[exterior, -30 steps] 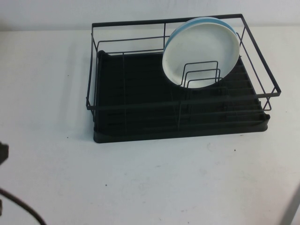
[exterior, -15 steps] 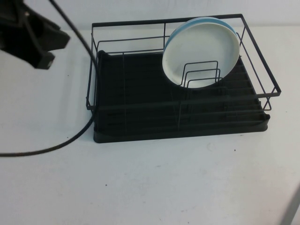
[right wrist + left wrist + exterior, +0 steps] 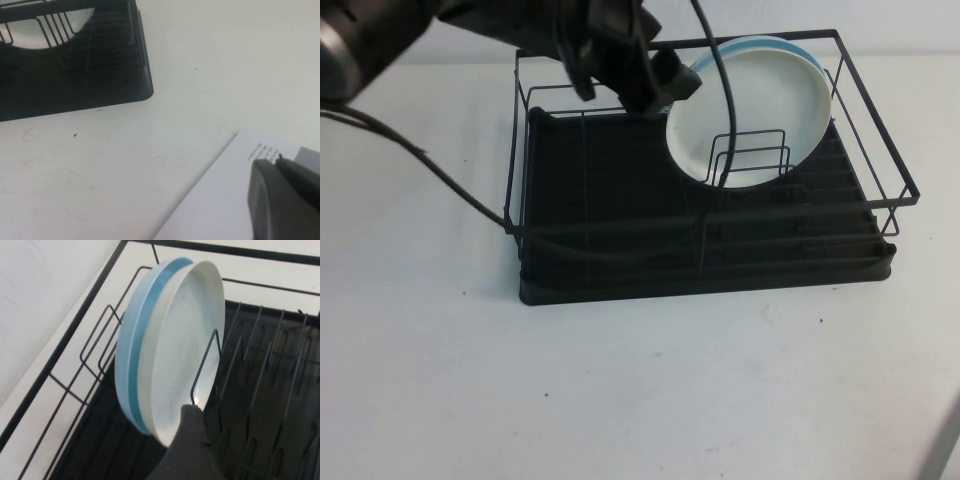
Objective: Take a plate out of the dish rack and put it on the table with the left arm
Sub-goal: Grasp the plate from the shelf
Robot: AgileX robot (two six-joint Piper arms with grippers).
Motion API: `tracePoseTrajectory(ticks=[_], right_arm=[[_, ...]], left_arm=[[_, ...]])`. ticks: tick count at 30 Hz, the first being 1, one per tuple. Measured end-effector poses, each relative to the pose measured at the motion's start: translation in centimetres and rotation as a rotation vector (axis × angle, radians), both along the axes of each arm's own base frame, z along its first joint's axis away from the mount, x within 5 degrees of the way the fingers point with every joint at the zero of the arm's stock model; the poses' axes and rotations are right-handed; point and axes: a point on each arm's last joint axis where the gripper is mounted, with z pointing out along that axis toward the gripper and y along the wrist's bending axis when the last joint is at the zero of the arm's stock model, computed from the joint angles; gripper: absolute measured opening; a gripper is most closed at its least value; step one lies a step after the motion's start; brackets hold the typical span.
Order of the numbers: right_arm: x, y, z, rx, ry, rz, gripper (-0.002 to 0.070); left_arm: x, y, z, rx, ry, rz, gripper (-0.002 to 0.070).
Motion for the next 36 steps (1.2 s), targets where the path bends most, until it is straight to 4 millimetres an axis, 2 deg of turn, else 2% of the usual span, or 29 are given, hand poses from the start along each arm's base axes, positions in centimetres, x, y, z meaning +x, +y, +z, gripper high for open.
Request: tracePoseTrajectory(ticks=[6, 11, 17, 25, 36], right_arm=[[0.0, 0.0, 0.0, 0.0, 0.0, 0.0, -0.0021], [0.0, 0.0, 0.0, 0.0, 0.0, 0.0, -0.002], [0.0, 0.0, 0.0, 0.0, 0.0, 0.0, -0.002], [0.0, 0.0, 0.0, 0.0, 0.0, 0.0, -0.002], [0.0, 0.0, 0.0, 0.0, 0.0, 0.0, -0.0021]], left_arm=[[2.1, -3.4, -3.1, -0.014, -0.011, -0.042, 0.0512], [3.3, -4.6, -4.9, -0.047, -0.037, -0.049, 0.0513], [4.4, -5.3, -5.6, -0.118, -0.082, -0.023, 0.0513], [5.8, -6.0, -7.7, -0.152, -0.096, -0.005, 0.051], [7.2, -6.4, -9.7, -0.169, -0.13, 0.048, 0.044]])
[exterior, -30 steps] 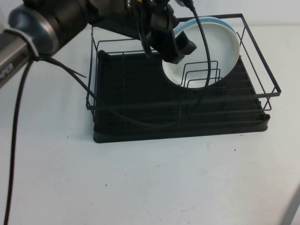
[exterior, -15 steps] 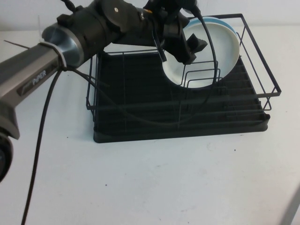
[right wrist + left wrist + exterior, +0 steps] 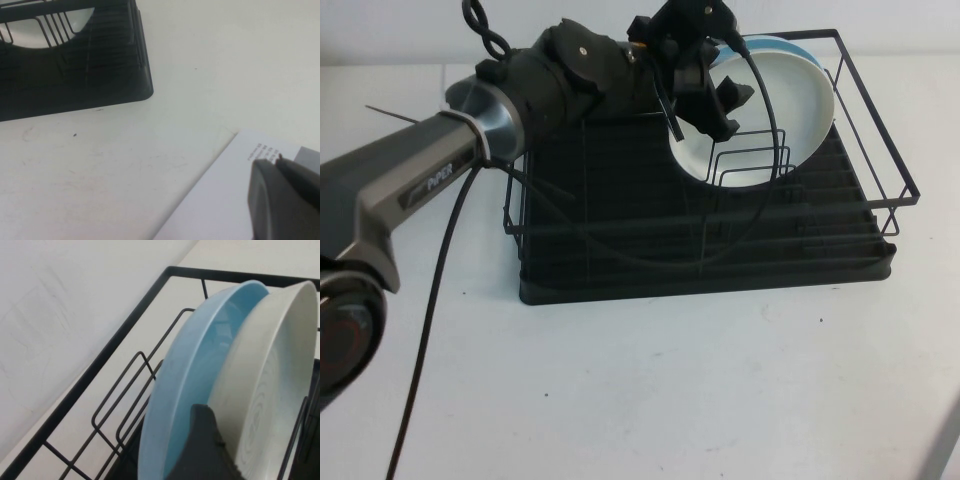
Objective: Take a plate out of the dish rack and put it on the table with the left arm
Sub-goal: Grasp the plate from the shelf
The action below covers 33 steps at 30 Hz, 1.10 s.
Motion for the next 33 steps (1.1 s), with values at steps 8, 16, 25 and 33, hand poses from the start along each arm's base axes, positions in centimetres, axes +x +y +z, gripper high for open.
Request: tracePoseTrajectory(ticks=[8, 16, 25, 33], right_arm=[[0.0, 0.0, 0.0, 0.0, 0.0, 0.0, -0.002], [0.0, 0.0, 0.0, 0.0, 0.0, 0.0, -0.002], [0.0, 0.0, 0.0, 0.0, 0.0, 0.0, -0.002], [0.0, 0.0, 0.0, 0.0, 0.0, 0.0, -0.002]], left_arm=[[0.6, 0.0, -0.7, -0.016, -0.009, 0.041, 0.0436], [1.1, -0.4, -1.9, -0.036, 0.002, 0.056, 0.0435], [1.8, -0.4, -3.2, -0.018, -0.019, 0.084, 0.0261], [1.6, -0.7, -1.1, -0.023, -0.079, 0.055, 0.0084]])
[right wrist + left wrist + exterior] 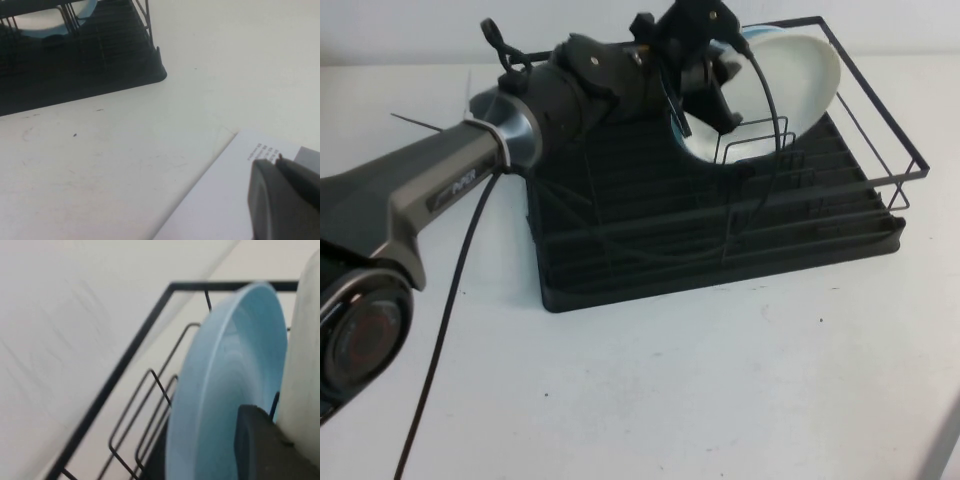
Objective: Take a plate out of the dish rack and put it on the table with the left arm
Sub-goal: Grasp the plate from the shelf, then place the plate from the table
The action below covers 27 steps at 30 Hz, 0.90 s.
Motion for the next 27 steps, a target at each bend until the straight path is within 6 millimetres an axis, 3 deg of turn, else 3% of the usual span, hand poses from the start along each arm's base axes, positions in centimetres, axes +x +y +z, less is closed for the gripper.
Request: tracePoseTrajectory(ticks=[6, 10, 13, 16, 21, 27], right_arm=[[0.0, 0.0, 0.0, 0.0, 0.0, 0.0, -0.0021], [0.0, 0.0, 0.0, 0.0, 0.0, 0.0, -0.002], [0.0, 0.0, 0.0, 0.0, 0.0, 0.0, -0.002], [0.0, 0.0, 0.0, 0.0, 0.0, 0.0, -0.002], [0.0, 0.0, 0.0, 0.0, 0.0, 0.0, -0.0021], [0.0, 0.0, 0.0, 0.0, 0.0, 0.0, -0.002]], left_arm=[[-1.2, 0.8, 5.3, -0.066, -0.091, 0.007, 0.0077], [-3.2, 1.9, 9.9, -0.122, -0.132, -0.03, 0.0077], [-5.7, 2.7, 12.7, -0.171, -0.033, -0.137, 0.0077], [-8.3, 3.9, 14.5, -0.219, 0.186, -0.212, 0.0077], [-9.7, 6.8, 13.4, -0.164, 0.607, -0.205, 0.0077], [-9.0, 7.6, 7.8, -0.058, 0.919, -0.136, 0.0076]])
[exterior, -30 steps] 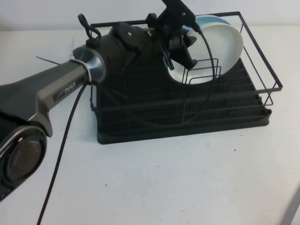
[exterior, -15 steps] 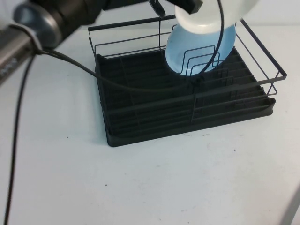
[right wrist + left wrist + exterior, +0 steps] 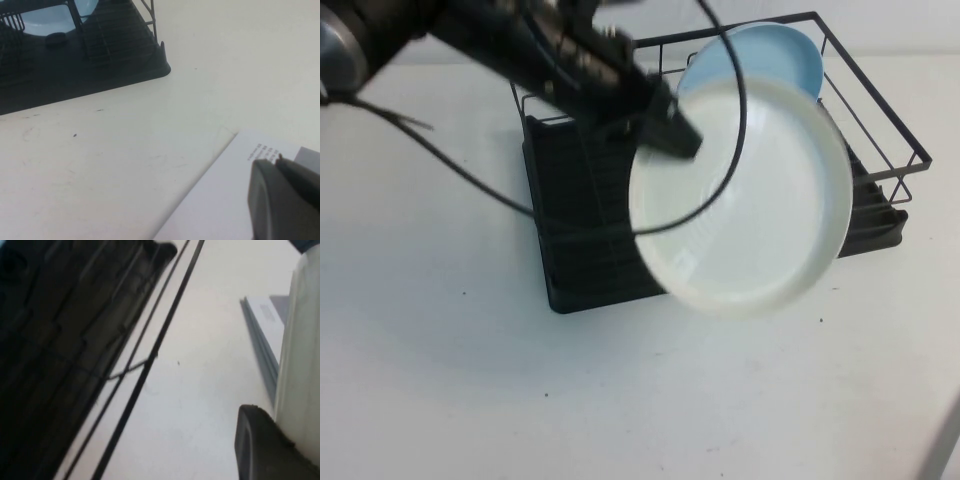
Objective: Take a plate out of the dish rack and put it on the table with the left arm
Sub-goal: Place the plate from the table
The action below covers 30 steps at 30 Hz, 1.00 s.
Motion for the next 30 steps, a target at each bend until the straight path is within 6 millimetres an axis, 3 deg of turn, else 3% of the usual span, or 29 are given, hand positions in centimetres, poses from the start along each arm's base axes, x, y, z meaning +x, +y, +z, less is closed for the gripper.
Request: tracePoseTrajectory(ticks=[4, 9, 12, 15, 17, 24, 27, 30], right_arm=[[0.0, 0.0, 0.0, 0.0, 0.0, 0.0, -0.002], [0.0, 0.0, 0.0, 0.0, 0.0, 0.0, -0.002], [0.0, 0.0, 0.0, 0.0, 0.0, 0.0, -0.002], [0.0, 0.0, 0.0, 0.0, 0.0, 0.0, -0.0021], [0.0, 0.0, 0.0, 0.0, 0.0, 0.0, -0.0021], [0.0, 0.0, 0.0, 0.0, 0.0, 0.0, -0.002], [0.0, 0.0, 0.0, 0.0, 0.0, 0.0, -0.0021], [0.0, 0.0, 0.0, 0.0, 0.0, 0.0, -0.002]], left_arm=[[-1.0, 0.2, -5.4, 0.047, 0.181, -0.019, 0.0076], [-3.8, 1.3, -12.9, 0.137, 0.375, -0.049, 0.0076], [-4.5, 2.0, -16.0, 0.163, 0.352, -0.012, 0.0076], [-4.5, 2.2, -16.9, 0.138, 0.289, 0.054, 0.0085], [-4.5, 2.3, -17.2, 0.139, 0.254, 0.063, 0.0137], [-4.1, 2.7, -17.8, 0.185, 0.177, 0.06, 0.0455], [-4.2, 2.9, -17.6, 0.213, 0.157, 0.054, 0.0492], [-4.5, 3.6, -16.4, 0.277, 0.123, 0.05, 0.0473]])
